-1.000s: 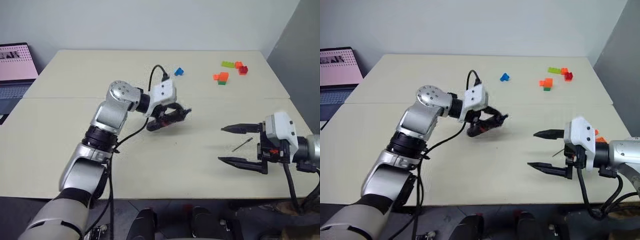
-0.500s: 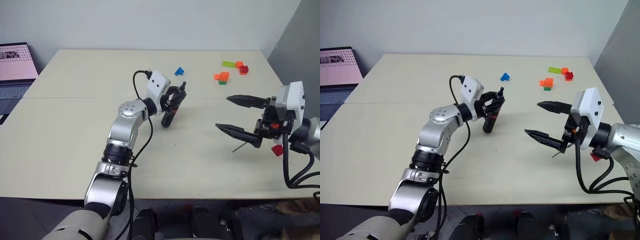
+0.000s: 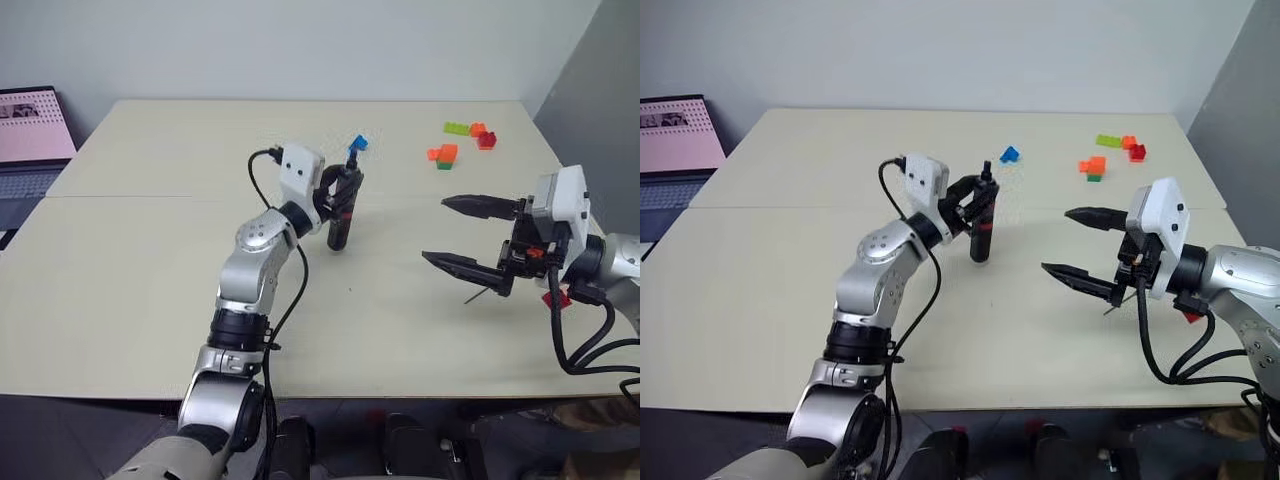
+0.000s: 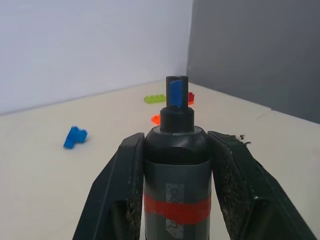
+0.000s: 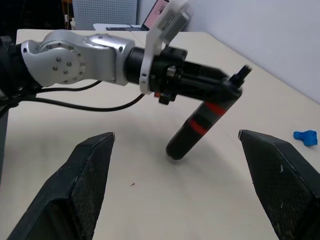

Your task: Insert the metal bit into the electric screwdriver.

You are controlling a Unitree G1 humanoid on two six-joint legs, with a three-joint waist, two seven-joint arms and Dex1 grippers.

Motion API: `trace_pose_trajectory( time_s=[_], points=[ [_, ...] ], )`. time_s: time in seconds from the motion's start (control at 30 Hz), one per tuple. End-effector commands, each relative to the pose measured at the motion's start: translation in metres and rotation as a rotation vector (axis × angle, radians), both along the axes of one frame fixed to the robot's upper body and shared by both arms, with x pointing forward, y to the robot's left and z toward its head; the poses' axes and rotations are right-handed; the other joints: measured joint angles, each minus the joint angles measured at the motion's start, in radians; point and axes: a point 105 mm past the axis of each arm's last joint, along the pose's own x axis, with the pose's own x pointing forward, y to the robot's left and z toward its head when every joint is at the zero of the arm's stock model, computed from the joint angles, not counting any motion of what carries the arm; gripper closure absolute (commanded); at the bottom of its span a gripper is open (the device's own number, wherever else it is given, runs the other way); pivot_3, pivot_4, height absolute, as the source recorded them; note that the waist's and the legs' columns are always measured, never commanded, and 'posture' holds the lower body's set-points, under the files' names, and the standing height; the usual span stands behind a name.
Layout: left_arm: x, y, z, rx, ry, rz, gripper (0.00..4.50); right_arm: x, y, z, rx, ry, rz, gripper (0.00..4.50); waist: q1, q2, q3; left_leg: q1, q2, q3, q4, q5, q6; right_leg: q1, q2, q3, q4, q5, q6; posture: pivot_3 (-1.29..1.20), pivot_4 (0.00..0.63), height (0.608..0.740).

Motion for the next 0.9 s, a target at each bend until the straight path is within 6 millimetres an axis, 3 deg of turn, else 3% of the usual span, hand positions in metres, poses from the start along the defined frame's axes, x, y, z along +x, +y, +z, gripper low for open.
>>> trace_pose_trajectory(
  time_s=[0.03, 0.23, 0.63, 0.9],
  points=[
    [-0.007, 0.001, 0.005, 0.009, -0.041, -0.002, 2.91, -0.004, 0.002, 0.008, -0.015, -0.049, 0.019, 0.33, 0.002, 0.0, 0.0, 0.0, 0.0, 0.0, 0.0, 0.0, 0.0, 0.001, 0.0, 0.0, 0.0, 0.0, 0.0, 0.0, 0.15, 0.74],
    [-0.018, 0.014, -0.013, 0.068, -0.032, 0.015, 2.91, -0.004, 0.003, 0.005, -0.029, -0.044, 0.028, 0.33, -0.003, 0.0, -0.001, 0.002, 0.0, 0.001, -0.001, 0.0, 0.0, 0.002, 0.0, 0.001, 0.0, 0.0, 0.0, 0.0, 0.15, 0.74],
    [-0.033, 0.032, -0.019, 0.046, -0.005, 0.069, 2.91, -0.003, 0.005, 0.003, -0.044, -0.034, 0.043, 0.33, -0.001, 0.0, -0.001, 0.008, 0.0, 0.001, -0.001, 0.0, 0.0, 0.007, 0.0, 0.001, -0.001, 0.0, 0.0, 0.0, 0.15, 0.74],
    [-0.036, 0.029, -0.022, 0.06, -0.017, 0.055, 2.91, 0.009, -0.004, -0.007, -0.137, -0.019, 0.006, 0.33, -0.001, 0.001, -0.002, 0.008, 0.0, 0.001, -0.001, 0.0, 0.0, 0.008, 0.0, 0.0, -0.001, 0.0, 0.0, 0.0, 0.15, 0.74]
  ],
)
